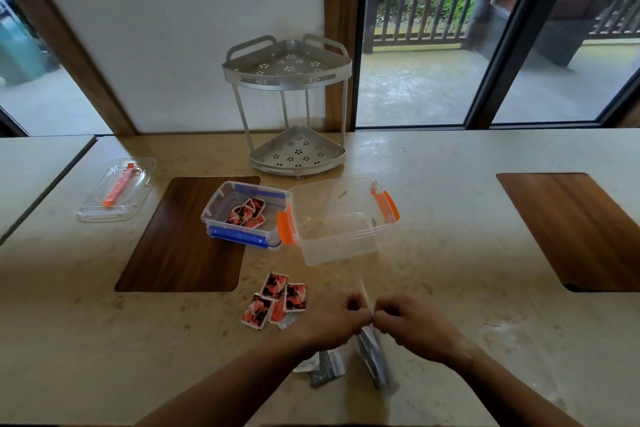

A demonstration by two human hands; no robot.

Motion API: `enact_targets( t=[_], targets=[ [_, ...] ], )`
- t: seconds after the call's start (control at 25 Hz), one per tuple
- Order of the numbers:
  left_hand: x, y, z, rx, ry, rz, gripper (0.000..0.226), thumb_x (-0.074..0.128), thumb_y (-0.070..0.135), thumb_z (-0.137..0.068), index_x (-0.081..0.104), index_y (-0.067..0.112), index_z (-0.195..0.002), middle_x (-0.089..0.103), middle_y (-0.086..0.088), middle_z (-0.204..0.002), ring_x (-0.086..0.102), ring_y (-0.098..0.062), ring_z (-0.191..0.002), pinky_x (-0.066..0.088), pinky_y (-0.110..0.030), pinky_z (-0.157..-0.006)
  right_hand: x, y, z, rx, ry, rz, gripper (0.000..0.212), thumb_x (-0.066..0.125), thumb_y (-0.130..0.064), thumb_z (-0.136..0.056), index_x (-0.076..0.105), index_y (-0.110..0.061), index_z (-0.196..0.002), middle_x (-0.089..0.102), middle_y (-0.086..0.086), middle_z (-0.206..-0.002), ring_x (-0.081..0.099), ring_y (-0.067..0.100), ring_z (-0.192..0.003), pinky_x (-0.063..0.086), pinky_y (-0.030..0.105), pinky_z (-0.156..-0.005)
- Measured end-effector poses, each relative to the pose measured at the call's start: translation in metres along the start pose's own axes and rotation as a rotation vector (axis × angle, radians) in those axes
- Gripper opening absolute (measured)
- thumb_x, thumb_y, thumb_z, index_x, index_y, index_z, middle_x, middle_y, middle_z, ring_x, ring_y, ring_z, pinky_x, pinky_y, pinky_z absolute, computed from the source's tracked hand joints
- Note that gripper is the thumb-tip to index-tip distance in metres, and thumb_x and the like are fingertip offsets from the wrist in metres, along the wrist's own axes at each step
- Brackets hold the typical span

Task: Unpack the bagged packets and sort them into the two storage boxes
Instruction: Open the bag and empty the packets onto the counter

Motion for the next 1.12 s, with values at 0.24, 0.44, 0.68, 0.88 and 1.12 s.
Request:
enact_targets(
  t=[0.24,0.44,0.68,0.88,1.12],
  targets=[
    [-0.006,0.010,0.003,0.038,0.060,-0.053,0.013,0.059,0.022,-0.088,0.066,0.012,-0.088,0.062,0.000,-0.079,0.056,-0.010,-0.073,0.048,-0.029,-0.068,-0.002,-0.004,0.002,-0.045,0.040,-0.051,0.032,0.054,-0.033,-0.081,0.063,-0.005,-0.069,0.051,-0.001,-0.059,0.043,0.009,-0.052,0.036,0.029,-0.054],
    [-0.009,0.015,0.005,0.076,0.090,-0.136,0.012,0.059,0.025,-0.087,0.067,0.016,-0.085,0.064,0.000,-0.082,0.060,-0.012,-0.080,0.054,-0.035,-0.080,-0.002,-0.005,0.004,-0.048,0.042,-0.034,0.027,0.055,-0.031,-0.080,0.060,-0.013,-0.061,0.047,-0.003,-0.055,0.037,0.006,-0.051,0.031,0.028,-0.053],
    [-0.016,0.017,0.012,0.132,0.238,-0.373,0.018,0.061,0.035,-0.084,0.057,0.024,-0.071,0.053,0.006,-0.066,0.046,-0.007,-0.060,0.047,-0.032,-0.062,-0.028,0.012,0.008,0.034,0.248,0.180,0.031,0.054,-0.041,-0.075,0.045,-0.020,-0.054,0.040,-0.002,-0.052,0.032,0.007,-0.047,0.030,0.029,-0.050],
    [-0.043,0.006,0.018,0.074,0.214,-0.473,0.022,0.063,0.041,-0.086,0.053,0.028,-0.072,0.053,0.008,-0.069,0.051,-0.007,-0.068,0.049,-0.026,-0.069,-0.056,0.025,0.027,0.114,0.282,0.354,0.034,0.058,-0.040,-0.080,0.041,-0.023,-0.056,0.045,-0.003,-0.056,0.036,0.007,-0.050,0.028,0.023,-0.049],
    [-0.047,0.017,0.023,0.121,0.179,-0.607,0.021,0.064,0.040,-0.086,0.060,0.019,-0.084,0.057,0.002,-0.081,0.053,-0.010,-0.074,0.049,-0.026,-0.072,-0.052,0.017,0.032,0.081,0.235,0.527,0.032,0.054,-0.043,-0.081,0.042,-0.024,-0.059,0.048,-0.003,-0.058,0.038,0.007,-0.051,0.030,0.021,-0.050]
  ],
)
Point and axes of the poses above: each hand's wrist, its own z-axis away from the middle knuckle, its own x-axis out of the palm, y = z × x, the point moved 9 cm from there along -z, towards the middle knuckle
